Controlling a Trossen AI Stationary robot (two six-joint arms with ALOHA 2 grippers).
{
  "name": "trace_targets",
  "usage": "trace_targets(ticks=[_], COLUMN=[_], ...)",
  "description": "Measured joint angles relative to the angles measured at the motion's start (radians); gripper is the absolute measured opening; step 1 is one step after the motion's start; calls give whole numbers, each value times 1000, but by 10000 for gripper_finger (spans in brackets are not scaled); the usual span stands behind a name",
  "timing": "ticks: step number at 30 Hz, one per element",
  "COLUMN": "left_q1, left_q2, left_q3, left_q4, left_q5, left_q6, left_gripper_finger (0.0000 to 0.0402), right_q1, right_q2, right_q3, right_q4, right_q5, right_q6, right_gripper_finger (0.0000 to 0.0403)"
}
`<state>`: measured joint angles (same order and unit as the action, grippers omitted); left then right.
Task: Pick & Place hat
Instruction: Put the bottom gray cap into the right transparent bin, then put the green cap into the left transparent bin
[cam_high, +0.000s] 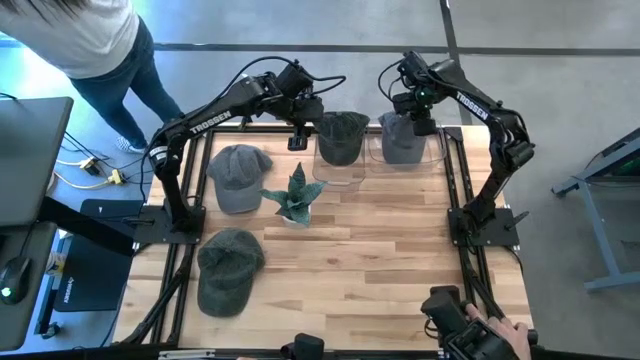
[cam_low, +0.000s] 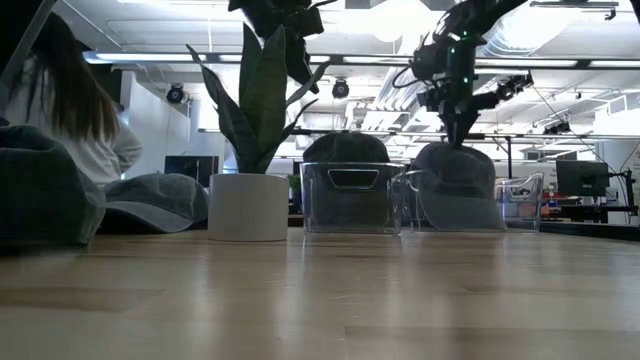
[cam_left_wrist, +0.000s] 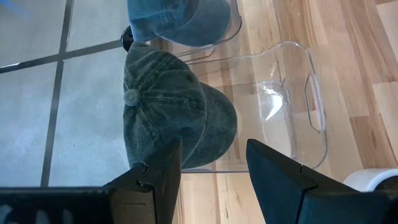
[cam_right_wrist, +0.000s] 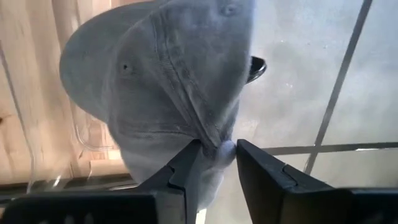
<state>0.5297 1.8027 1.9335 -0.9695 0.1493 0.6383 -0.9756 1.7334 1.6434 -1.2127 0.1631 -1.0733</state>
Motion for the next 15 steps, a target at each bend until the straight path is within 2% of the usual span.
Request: trace_targets(ticks=[4, 11, 15], left_q1=[0, 0, 0], left_q2=[0, 0, 0], left_q3=[0, 0, 0], left_q4=[-1, 7, 31], left_q5=[0, 0, 0], left_q6=[-12, -15, -36], left_gripper_finger=[174, 174, 174], right_q1=[0, 2, 8], right_q2=[1, -7, -43], right_q3=[-30, 10, 31], right_q4=[50, 62, 67], right_q5=[45, 21, 18], right_q6=[-2, 22, 52], right_gripper_finger=[127, 176, 192])
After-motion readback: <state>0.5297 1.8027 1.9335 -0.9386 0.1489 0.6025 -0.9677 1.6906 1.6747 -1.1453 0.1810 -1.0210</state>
